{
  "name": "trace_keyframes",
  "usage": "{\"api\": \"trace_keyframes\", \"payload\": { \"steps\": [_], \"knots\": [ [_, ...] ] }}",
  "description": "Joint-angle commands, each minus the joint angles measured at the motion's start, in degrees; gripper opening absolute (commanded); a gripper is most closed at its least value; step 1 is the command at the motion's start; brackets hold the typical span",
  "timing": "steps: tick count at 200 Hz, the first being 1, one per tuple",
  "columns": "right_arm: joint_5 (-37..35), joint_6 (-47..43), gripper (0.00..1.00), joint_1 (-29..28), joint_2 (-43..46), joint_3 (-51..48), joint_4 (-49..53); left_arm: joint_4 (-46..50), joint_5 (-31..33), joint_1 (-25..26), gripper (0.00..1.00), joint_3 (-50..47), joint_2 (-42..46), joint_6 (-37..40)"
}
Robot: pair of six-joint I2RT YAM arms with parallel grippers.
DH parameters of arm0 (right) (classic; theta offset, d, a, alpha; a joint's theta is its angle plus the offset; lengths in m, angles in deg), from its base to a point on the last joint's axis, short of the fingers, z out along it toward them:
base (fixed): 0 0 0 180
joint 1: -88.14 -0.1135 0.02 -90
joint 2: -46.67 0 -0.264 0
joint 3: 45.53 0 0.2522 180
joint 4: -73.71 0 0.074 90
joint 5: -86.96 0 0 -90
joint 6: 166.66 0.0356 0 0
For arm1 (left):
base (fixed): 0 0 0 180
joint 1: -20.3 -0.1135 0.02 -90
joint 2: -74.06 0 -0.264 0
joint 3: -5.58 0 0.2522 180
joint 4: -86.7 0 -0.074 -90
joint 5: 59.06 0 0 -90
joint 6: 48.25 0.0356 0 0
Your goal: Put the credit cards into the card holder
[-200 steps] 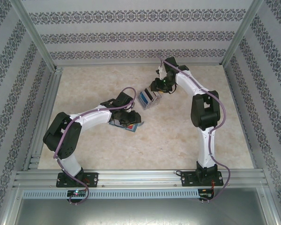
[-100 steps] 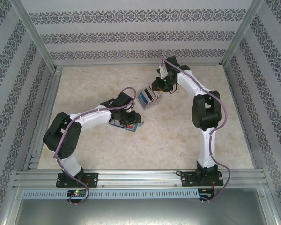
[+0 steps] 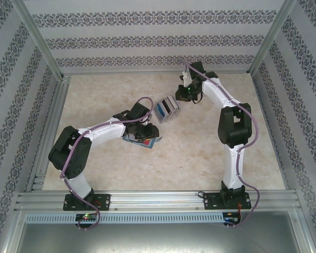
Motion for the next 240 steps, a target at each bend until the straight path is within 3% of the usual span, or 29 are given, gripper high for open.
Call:
{"api": "trace_keyframes", "payload": {
  "steps": [1,55,110,148,193,240],
  "knots": [
    [0.91,-0.66,0.10,0.26,3.42,-1.17,0.33,1.80,1.15,-1.51,0.35,1.53,0.38,1.77],
    [0.10,-1.19,0.10,0.91,6.77,-2.33,0.68,4.89,1.08,-5.39,0.35,3.42,0.61,4.50],
    [-0.41,-1.38,0.10,0.66,13.46,-5.63,1.00,5.70,-0.22,-13.09,0.35,7.01,-3.54,7.76],
    [0.45,0.48,0.10,-1.14,21.83,-14.80,-2.18,6.14,-0.66,-16.80,0.35,12.69,-10.68,9.84],
    [0.47,3.77,0.11,-6.73,31.53,-27.33,-6.94,5.05,-5.30,-17.55,0.35,19.48,-19.68,10.20],
    [1.36,9.85,0.12,-12.51,37.33,-37.41,-14.69,5.08,-6.71,-17.61,0.35,18.36,-21.25,10.99]
  ]
}}
